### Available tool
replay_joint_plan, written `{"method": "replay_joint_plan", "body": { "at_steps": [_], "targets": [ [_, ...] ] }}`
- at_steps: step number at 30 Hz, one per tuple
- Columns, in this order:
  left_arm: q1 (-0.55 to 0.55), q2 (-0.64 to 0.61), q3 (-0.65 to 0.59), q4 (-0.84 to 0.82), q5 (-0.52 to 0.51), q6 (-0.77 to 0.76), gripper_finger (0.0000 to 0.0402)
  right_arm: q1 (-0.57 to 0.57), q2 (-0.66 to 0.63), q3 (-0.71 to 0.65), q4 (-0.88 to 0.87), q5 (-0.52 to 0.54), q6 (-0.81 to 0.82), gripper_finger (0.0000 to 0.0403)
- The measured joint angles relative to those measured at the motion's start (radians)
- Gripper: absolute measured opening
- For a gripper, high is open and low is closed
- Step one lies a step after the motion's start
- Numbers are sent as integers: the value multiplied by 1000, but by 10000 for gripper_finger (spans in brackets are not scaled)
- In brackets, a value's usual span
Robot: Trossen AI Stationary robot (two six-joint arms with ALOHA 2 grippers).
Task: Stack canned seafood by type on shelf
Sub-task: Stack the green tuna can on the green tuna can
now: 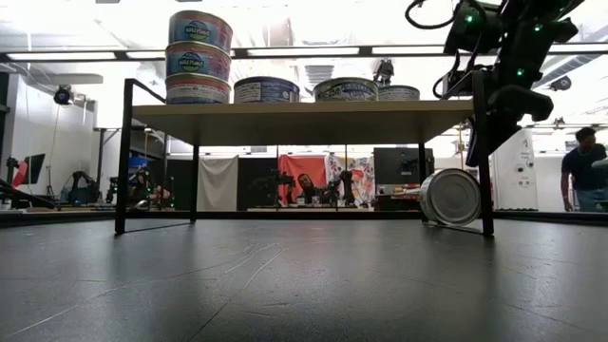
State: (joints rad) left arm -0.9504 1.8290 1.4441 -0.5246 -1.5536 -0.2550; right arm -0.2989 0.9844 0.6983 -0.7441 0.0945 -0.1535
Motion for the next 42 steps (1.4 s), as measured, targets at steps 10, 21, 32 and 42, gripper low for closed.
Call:
{"method": "replay_joint_plan", "body": {
  "at_steps": [10,21,32,42],
  "targets": [
    [0,0,0,-25,0,-23,162,-25,20,-1,44,7,-35,207],
    [-1,0,0,-33,1,-35,162,-25,106,2,109,10,-82,293],
    [-1,0,0,-38,1,-47,162,-29,132,2,120,1,-82,276],
    [-1,0,0,-40,3,-53,162,-29,137,-2,114,-27,-55,249]
  ]
}}
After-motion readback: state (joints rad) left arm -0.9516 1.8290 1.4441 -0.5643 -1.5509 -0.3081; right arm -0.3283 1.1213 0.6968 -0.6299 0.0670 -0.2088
